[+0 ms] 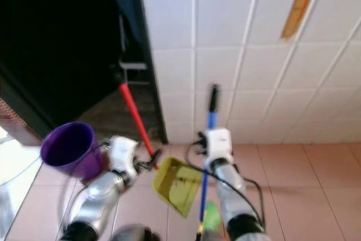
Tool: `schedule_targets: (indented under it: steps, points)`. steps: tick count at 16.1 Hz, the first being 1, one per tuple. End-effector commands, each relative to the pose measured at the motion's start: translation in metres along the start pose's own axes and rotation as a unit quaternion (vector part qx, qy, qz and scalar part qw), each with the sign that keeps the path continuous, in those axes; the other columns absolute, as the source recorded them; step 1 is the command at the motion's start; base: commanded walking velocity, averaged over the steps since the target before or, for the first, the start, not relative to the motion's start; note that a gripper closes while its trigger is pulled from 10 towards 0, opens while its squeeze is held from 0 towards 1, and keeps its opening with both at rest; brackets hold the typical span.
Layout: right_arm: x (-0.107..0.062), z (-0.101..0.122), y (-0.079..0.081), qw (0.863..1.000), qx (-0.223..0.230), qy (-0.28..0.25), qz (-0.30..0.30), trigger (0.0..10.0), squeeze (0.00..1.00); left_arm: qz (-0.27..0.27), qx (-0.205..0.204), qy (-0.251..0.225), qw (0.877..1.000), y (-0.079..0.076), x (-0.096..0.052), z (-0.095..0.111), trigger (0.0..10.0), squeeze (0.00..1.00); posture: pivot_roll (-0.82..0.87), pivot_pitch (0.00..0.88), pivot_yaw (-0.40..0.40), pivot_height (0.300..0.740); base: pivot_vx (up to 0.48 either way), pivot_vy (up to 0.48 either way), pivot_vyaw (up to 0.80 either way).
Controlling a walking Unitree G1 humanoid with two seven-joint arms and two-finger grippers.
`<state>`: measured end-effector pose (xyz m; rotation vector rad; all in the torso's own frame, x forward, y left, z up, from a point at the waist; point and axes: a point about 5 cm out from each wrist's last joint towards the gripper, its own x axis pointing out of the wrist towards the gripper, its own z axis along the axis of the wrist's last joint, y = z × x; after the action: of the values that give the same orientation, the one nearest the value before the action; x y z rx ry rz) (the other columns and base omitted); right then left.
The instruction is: Sweep floor
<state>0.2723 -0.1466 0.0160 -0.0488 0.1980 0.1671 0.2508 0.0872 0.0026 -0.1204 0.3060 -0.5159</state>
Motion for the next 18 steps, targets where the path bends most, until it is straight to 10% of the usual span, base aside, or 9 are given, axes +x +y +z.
schedule_targets:
  steps: [1, 9, 18]
  points:
    - [0.003, 0.006, 0.002, 1.000, -0.004, -0.013, 0.001, 10.0, 0.00, 0.012, 0.009, 0.001, 1.000, 0.009, -0.003, 0.002, 10.0, 0.00, -0.04, 0.000, 0.031, 0.740, 0.000, 0.469, 0.00]
    - [-0.010, -0.007, -0.009, 0.999, 0.001, 0.008, -0.040, 10.0, 0.00, 0.035, 0.020, -0.026, 0.999, 0.011, -0.004, 0.009, 10.0, 0.00, -0.04, 0.000, 0.040, 0.740, 0.000, 0.000, 0.00]
    - [-0.052, -0.017, -0.060, 0.984, -0.097, 0.013, -0.149, 10.0, 0.00, 0.065, 0.028, -0.045, 0.996, 0.026, -0.013, 0.014, 10.0, 0.00, -0.09, 0.000, 0.098, 0.740, 0.000, 0.000, 0.00]
